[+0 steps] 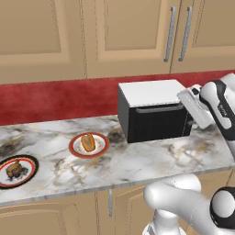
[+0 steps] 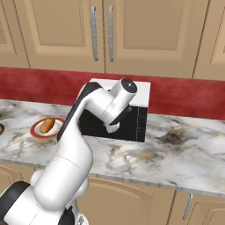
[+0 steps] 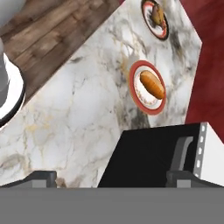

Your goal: Open the toaster oven door. Place the hotdog bun on the bottom rack in the toaster oven and place the chicken drumstick on the top rack.

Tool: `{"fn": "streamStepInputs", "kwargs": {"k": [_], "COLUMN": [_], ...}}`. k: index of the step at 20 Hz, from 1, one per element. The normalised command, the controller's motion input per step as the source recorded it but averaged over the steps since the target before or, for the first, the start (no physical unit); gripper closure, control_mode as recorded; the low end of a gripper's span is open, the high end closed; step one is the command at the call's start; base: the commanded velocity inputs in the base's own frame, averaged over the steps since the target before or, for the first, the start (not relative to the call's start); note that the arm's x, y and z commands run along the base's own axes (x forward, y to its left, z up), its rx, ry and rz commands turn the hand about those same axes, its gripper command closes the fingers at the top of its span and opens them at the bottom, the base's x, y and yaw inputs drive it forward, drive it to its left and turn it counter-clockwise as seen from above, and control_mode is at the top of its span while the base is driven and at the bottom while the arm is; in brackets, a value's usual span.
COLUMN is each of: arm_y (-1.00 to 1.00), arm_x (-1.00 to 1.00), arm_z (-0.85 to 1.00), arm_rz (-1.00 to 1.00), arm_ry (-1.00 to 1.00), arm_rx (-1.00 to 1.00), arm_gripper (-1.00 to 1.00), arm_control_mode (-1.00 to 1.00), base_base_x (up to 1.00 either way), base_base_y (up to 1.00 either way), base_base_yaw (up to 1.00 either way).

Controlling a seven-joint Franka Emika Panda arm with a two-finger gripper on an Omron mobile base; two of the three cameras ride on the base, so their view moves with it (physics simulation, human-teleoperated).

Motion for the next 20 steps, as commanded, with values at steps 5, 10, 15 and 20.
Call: {"fn": "streamStepInputs", "kwargs": {"k": [5, 10, 15, 20], "arm_y": [-0.02, 0.00, -0.05, -0.08], "arm_x": [0.36, 0.26, 0.27, 0.24], "arm_z": [-0.10, -0.17, -0.20, -0.19], "arm_rz": [0.02, 0.00, 0.00, 0.00], "arm_ry": [0.00, -0.02, -0.01, 0.00], "arm_rx": [0.00, 0.00, 0.00, 0.00], "arm_gripper": [-1.00, -1.00, -1.00, -1.00], "arm_control_mode": [-1.00, -1.00, -1.00, -1.00], "base_base_x": [0.00, 0.00, 0.00, 0.00], "base_base_y": [0.00, 0.00, 0.00, 0.00], "base_base_yaw": [0.00, 0.00, 0.00, 0.00]}}
